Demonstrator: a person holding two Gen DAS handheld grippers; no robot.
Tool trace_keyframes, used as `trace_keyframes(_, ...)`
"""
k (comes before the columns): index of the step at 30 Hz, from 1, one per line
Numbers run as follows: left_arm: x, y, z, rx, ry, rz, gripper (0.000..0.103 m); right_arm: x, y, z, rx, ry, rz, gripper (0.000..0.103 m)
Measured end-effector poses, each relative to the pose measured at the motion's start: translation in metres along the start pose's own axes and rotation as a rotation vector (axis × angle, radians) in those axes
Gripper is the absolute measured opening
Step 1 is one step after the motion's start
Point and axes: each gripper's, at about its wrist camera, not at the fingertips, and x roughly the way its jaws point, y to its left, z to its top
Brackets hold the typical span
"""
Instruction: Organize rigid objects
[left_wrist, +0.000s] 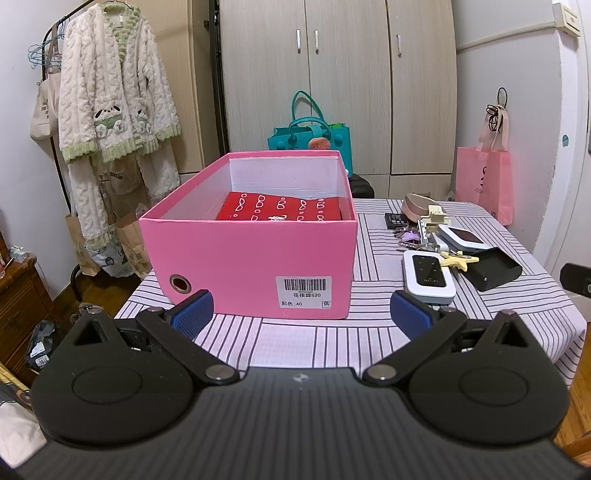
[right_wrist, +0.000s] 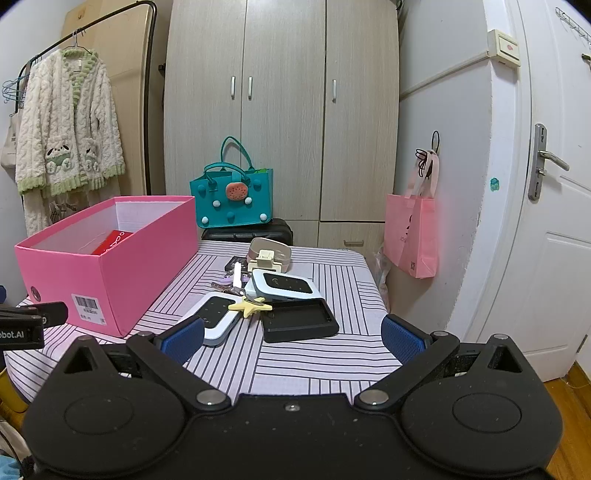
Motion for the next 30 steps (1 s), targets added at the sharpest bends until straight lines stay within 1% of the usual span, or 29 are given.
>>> trace_keyframes(8,0.001,-0.001,0.000,-0.002,0.007,0.000,0.103,0.001,0.000,-0.001,-0.004,0.003,0.012,0.103)
trace_keyframes(11,0.003,0.002,0.004,-0.032,0.028,-0.025,0.103,-0.001,-0.008,0.005,0.006,0.003,0.131,0.103)
trace_keyframes(14,0.002,0.004,0.012,-0.036,0.033,-0.047,0.103,-0.006,-0.017,0.010,-0.003,-0.062,0.175,0.103)
trace_keyframes(16,-0.001,0.002,0.019,-0.021,0.029,-0.067,0.102,-0.006,-0.020,0.013,-0.053,-0.094,0.214,0.103)
trace_keyframes(17,-0.003,0.000,0.021,-0.012,0.022,-0.084,0.102,-0.004,-0.022,0.015,-0.085,-0.096,0.238,0.103)
trace_keyframes(20,-0.008,-0.007,0.029,0.017,-0.009,-0.124,0.102,0.005,-0.027,0.020,-0.134,-0.075,0.292,0.103)
trace_keyframes(23,-0.007,-0.020,0.035,0.039,-0.045,-0.119,0.102,0.020,-0.033,0.020,-0.158,-0.032,0.338,0.103)
trace_keyframes(24,-0.005,-0.026,0.036,0.052,-0.054,-0.122,0.102,0.026,-0.035,0.019,-0.161,-0.014,0.340,0.103)
trace_keyframes(26,0.001,-0.036,0.039,0.071,-0.053,-0.152,0.102,0.040,-0.038,0.016,-0.157,0.016,0.339,0.103)
trace_keyframes(30,0.017,-0.056,0.044,0.072,-0.019,-0.228,0.102,0.071,-0.051,0.010,-0.110,0.083,0.319,0.103)
